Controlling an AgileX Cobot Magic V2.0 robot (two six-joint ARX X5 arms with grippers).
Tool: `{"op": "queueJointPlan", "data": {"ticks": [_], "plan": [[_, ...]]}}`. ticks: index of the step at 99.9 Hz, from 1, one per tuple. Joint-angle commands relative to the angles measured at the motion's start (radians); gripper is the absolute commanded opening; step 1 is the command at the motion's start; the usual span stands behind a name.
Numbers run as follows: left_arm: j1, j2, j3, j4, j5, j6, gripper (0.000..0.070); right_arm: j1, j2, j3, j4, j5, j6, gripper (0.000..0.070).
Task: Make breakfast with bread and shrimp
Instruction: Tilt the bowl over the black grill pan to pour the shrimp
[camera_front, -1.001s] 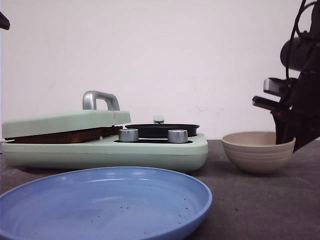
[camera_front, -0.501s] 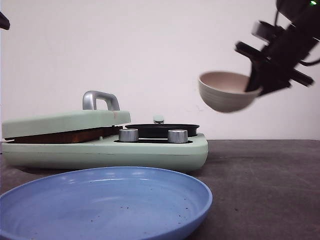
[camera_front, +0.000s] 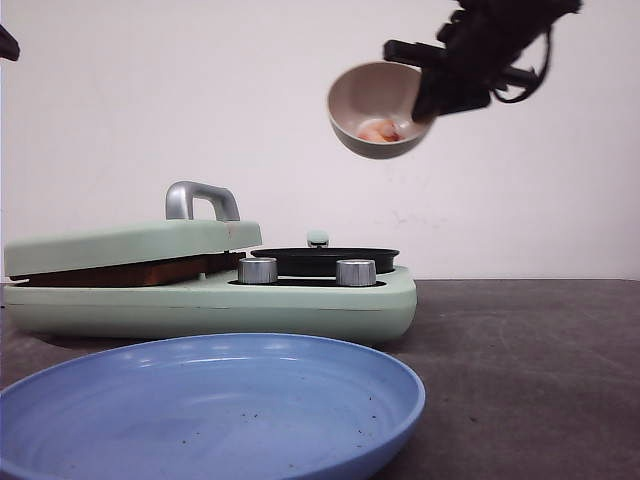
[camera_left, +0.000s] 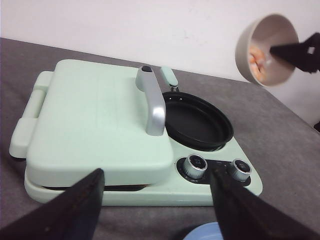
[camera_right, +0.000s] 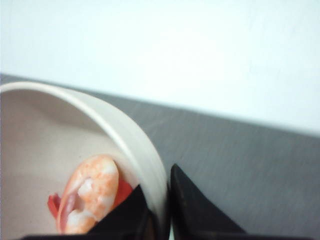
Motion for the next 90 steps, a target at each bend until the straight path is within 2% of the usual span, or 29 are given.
{"op": "queueJointPlan", "data": {"ticks": [1,17,30,42,48,90], "plan": [[-0.003,0.000,0.007,0.010,-0.006,-0.002,0.0364,0.026,0.049,0.021,0.062,0.045,-0.135,0.0003],[-0.003,0.000,0.007,0.010,-0.006,0.003,0.0364,0.071,0.137,0.021,0.211,0.109,-0.329,0.0003],[-0.003,0.000,0.007,0.013,-0.006,0.005,0.0364,0.101,0.198,0.021,0.311,0.149,-0.451,0.0003],[-0.003,0.000,0.007,0.016,-0.005,0.021,0.0364,0.129,0.240,0.021,0.389,0.230,-0.563,0.0003],[-0.003,0.000,0.007,0.015,-0.005,0.033,0.0364,0.135,0.251,0.021,0.424,0.251,-0.595,0.0003],[-0.003,0.000,0.007,0.017,-0.005,0.059,0.0364,0.154,0.251,0.021,0.605,0.251,-0.774,0.0002]]}}
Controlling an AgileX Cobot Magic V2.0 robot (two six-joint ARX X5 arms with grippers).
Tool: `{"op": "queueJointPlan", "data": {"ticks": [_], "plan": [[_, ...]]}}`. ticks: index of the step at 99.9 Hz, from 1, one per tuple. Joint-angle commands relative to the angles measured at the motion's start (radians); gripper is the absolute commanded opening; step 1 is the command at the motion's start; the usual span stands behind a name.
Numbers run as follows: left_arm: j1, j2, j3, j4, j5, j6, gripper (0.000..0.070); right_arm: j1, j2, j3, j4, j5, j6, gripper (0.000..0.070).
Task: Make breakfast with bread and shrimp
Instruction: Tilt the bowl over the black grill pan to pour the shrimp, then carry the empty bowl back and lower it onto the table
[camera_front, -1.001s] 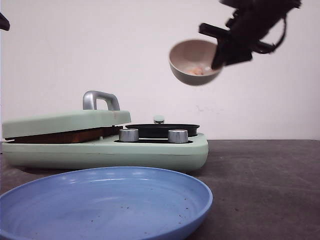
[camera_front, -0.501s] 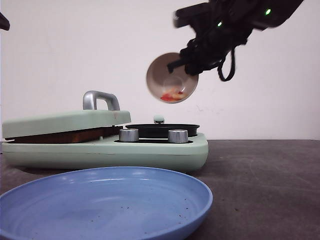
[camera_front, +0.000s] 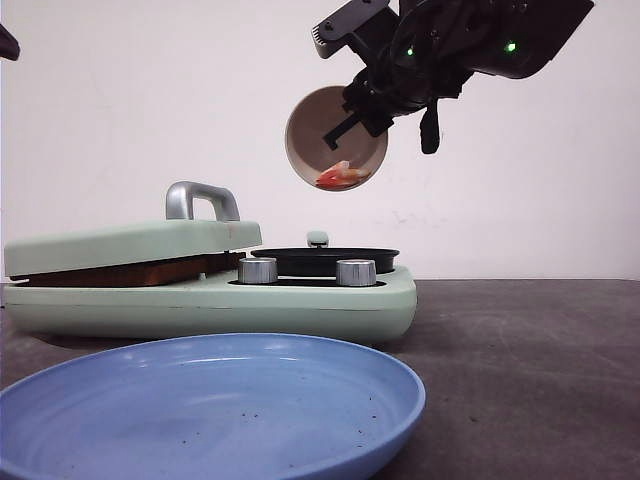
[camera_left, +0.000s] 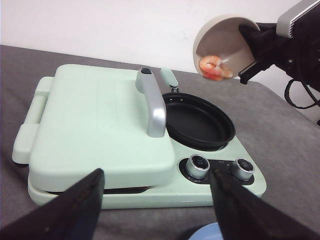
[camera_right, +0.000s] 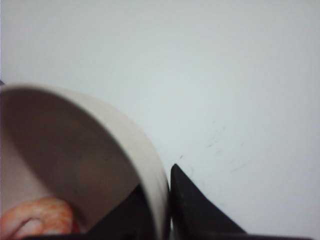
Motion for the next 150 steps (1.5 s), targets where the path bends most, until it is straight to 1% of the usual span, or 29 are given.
{"op": "queueJointPlan", "data": {"ticks": [1,8,22,42,63,74,86,96,107,117,128,135,139,150], "plan": [[-0.003,0.000,0.007,0.012,-0.005,0.020,0.0364,0.008,0.014,0.020,0.033,0.005,-0.054,0.0003],[-0.003,0.000,0.007,0.013,-0.005,0.022,0.0364,0.008,0.014,0.020,0.064,-0.001,-0.069,0.0002],[-0.003,0.000,0.007,0.009,-0.005,0.051,0.0361,0.008,0.014,0.020,0.141,-0.021,-0.123,0.0002],[-0.003,0.000,0.007,0.019,-0.005,0.054,0.0360,0.013,0.014,0.020,0.149,-0.029,-0.123,0.0003],[-0.004,0.000,0.007,0.019,-0.005,0.069,0.0359,0.014,0.014,0.020,0.137,-0.029,-0.081,0.0002],[-0.004,0.000,0.007,0.019,-0.005,0.069,0.0358,0.013,0.014,0.020,0.131,-0.021,-0.038,0.0003],[-0.004,0.000,0.007,0.018,-0.005,0.069,0.0358,0.013,0.014,0.020,0.126,0.042,0.032,0.0003],[-0.004,0.000,0.007,0.018,-0.005,0.069,0.0358,0.013,0.012,0.020,0.089,0.089,0.090,0.0003],[-0.004,0.000,0.007,0.014,-0.005,0.068,0.0358,0.012,-0.001,0.021,0.003,0.150,0.170,0.0003],[-0.004,0.000,0.007,0.002,-0.005,0.069,0.0359,0.006,-0.036,0.021,-0.134,0.185,0.295,0.0003],[-0.004,0.000,0.007,-0.014,-0.005,0.070,0.0359,-0.011,-0.096,0.021,-0.306,0.182,0.461,0.0003],[-0.004,0.000,0.007,-0.027,-0.005,0.072,0.0359,-0.031,-0.142,0.022,-0.415,0.163,0.560,0.0003],[-0.004,0.000,0.007,-0.033,-0.005,0.072,0.0359,-0.046,-0.175,0.022,-0.481,0.135,0.613,0.0003],[-0.004,0.000,0.007,-0.048,-0.005,0.072,0.0359,-0.102,-0.272,0.025,-0.667,0.018,0.775,0.0003]]}}
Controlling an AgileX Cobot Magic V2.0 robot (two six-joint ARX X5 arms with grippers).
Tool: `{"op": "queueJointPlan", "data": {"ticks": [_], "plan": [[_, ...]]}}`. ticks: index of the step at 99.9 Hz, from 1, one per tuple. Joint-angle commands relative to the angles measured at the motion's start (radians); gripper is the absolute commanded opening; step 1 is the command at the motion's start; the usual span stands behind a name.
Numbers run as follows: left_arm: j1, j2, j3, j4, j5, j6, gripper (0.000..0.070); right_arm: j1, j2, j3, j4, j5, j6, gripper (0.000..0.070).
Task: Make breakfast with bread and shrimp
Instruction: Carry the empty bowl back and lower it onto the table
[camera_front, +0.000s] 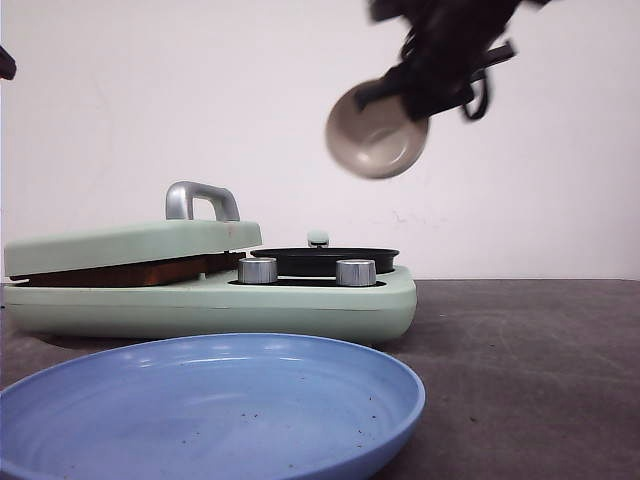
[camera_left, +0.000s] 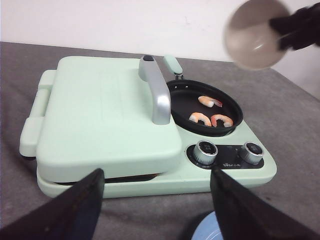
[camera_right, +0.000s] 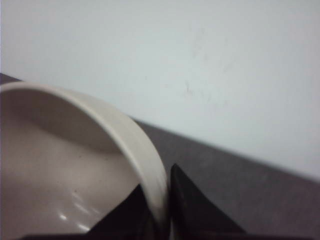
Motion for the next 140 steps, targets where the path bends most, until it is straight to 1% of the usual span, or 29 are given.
{"op": "queueJointPlan", "data": {"ticks": [1,13,25,42,50,57,61,69,82,86,113,140], "plan": [[-0.004,0.000,0.007,-0.002,-0.005,0.009,0.0359,-0.031,-0.048,0.025,-0.109,-0.064,0.219,0.0003],[-0.004,0.000,0.007,-0.013,-0.005,0.009,0.0359,-0.116,-0.148,0.039,-0.309,-0.215,0.357,0.0003],[-0.004,0.000,0.007,-0.020,-0.005,0.009,0.0359,-0.208,-0.215,0.061,-0.482,-0.370,0.425,0.0003],[-0.004,0.000,0.007,-0.028,-0.005,0.009,0.0359,-0.342,-0.245,0.113,-0.750,-0.607,0.432,0.0003],[-0.004,0.000,0.007,-0.028,-0.005,0.008,0.0359,-0.395,-0.245,0.118,-0.841,-0.732,0.431,0.0003],[-0.004,0.000,0.007,-0.029,-0.005,0.009,0.0359,-0.427,-0.240,0.118,-0.901,-0.793,0.420,0.0003],[-0.004,0.000,0.007,-0.029,-0.005,0.009,0.0359,-0.438,-0.237,0.118,-0.932,-0.803,0.398,0.0003],[-0.004,0.000,0.007,-0.029,-0.005,0.009,0.0359,-0.447,-0.227,0.117,-0.996,-0.795,0.346,0.0003],[-0.004,0.000,0.007,-0.029,-0.005,0.009,0.0359,-0.447,-0.200,0.116,-1.076,-0.704,0.263,0.0003],[-0.004,0.000,0.007,-0.029,-0.005,0.009,0.0359,-0.447,-0.186,0.114,-1.083,-0.690,0.251,0.0003],[-0.004,0.000,0.007,-0.031,-0.005,0.008,0.0359,-0.453,-0.035,0.106,-1.081,-0.688,0.246,0.0003],[-0.004,0.000,0.007,-0.031,-0.005,0.008,0.0359,-0.439,0.100,0.106,-1.028,-0.701,0.252,0.0003]]}}
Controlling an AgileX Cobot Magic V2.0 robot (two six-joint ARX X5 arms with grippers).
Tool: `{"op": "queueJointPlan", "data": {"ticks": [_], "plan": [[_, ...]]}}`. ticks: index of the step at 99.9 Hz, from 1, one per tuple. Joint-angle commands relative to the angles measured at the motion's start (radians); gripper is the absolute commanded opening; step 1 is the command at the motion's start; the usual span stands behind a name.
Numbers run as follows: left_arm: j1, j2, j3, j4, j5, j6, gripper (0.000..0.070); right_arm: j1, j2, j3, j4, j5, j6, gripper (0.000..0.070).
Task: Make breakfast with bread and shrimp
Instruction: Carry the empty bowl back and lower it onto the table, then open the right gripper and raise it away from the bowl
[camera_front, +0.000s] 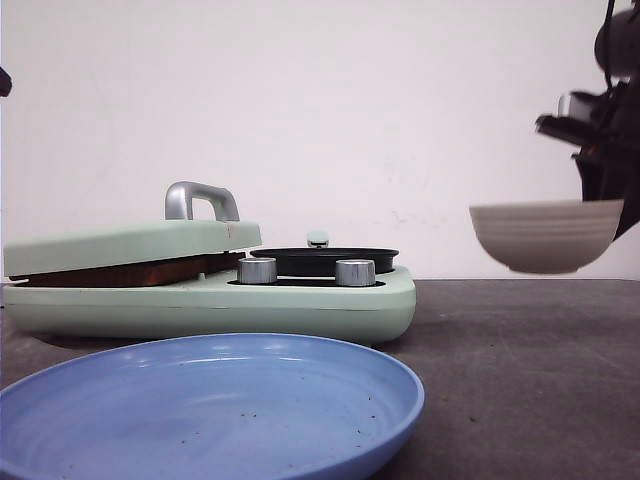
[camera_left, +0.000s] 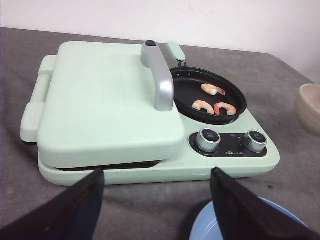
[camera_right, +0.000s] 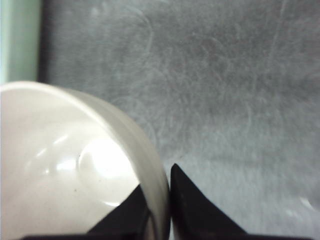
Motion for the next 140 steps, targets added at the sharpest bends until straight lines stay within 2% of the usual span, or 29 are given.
{"op": "queueJointPlan", "data": {"ticks": [1,55,65,129,135,140], "plan": [[-0.004,0.000,0.007,0.008,-0.005,0.008,0.0359,0.005,0.040,0.011,0.020,-0.015,-0.004,0.0003],[-0.004,0.000,0.007,0.007,-0.006,0.008,0.0359,0.052,0.143,0.010,0.127,-0.003,0.061,0.0003],[-0.004,0.000,0.007,0.007,-0.006,0.008,0.0359,0.060,0.143,0.010,0.127,0.039,0.065,0.0003],[-0.004,0.000,0.007,0.007,-0.006,0.009,0.0359,0.062,0.185,0.004,0.107,0.036,0.042,0.0003],[-0.004,0.000,0.007,0.007,-0.006,0.008,0.0359,0.062,0.185,0.004,0.106,0.036,0.038,0.0012],[-0.004,0.000,0.007,0.007,-0.006,0.008,0.0359,0.062,0.185,0.004,0.107,0.036,0.037,0.0048]]}}
